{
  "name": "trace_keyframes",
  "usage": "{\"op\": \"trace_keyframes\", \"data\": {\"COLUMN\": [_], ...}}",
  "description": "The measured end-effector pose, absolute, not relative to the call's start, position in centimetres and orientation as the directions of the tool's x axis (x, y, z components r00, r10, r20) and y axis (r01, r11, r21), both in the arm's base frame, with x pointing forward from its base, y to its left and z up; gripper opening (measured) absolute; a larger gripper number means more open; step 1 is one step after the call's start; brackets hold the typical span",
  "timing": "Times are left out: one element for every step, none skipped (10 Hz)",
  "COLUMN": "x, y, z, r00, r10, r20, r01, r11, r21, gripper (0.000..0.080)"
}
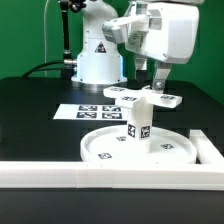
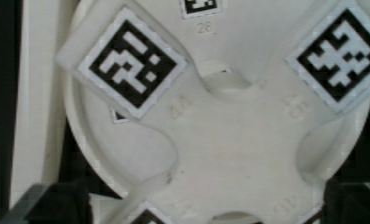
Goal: Assemble round table
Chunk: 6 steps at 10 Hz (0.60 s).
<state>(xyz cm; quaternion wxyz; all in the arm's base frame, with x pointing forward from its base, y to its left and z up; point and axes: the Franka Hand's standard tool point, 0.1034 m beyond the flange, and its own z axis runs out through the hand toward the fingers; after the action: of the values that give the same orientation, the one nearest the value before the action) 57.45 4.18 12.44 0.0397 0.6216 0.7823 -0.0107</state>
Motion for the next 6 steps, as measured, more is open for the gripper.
{"op": "trace_keyframes", "data": {"x": [57.46, 57.44, 57.41, 57.32, 57.21, 57.10], "y": [3.96, 3.86, 3.78, 3.67, 3.57, 3.48], "z": [12.41, 12.35, 12.24, 12.01, 11.79, 11.62], "r00": [-0.257, -0.237, -0.235, -0.231, -0.229, -0.223], "r10": [0.963, 0.968, 0.969, 0.969, 0.970, 0.972], "r20": [-0.082, -0.082, -0.082, -0.082, -0.081, -0.081], "r01": [0.965, 0.970, 0.971, 0.972, 0.973, 0.974], "r11": [0.260, 0.240, 0.238, 0.234, 0.231, 0.225], "r21": [0.028, 0.029, 0.027, 0.023, 0.019, 0.016], "gripper": [0.0649, 0.0649, 0.0649, 0.0649, 0.0649, 0.0649]}}
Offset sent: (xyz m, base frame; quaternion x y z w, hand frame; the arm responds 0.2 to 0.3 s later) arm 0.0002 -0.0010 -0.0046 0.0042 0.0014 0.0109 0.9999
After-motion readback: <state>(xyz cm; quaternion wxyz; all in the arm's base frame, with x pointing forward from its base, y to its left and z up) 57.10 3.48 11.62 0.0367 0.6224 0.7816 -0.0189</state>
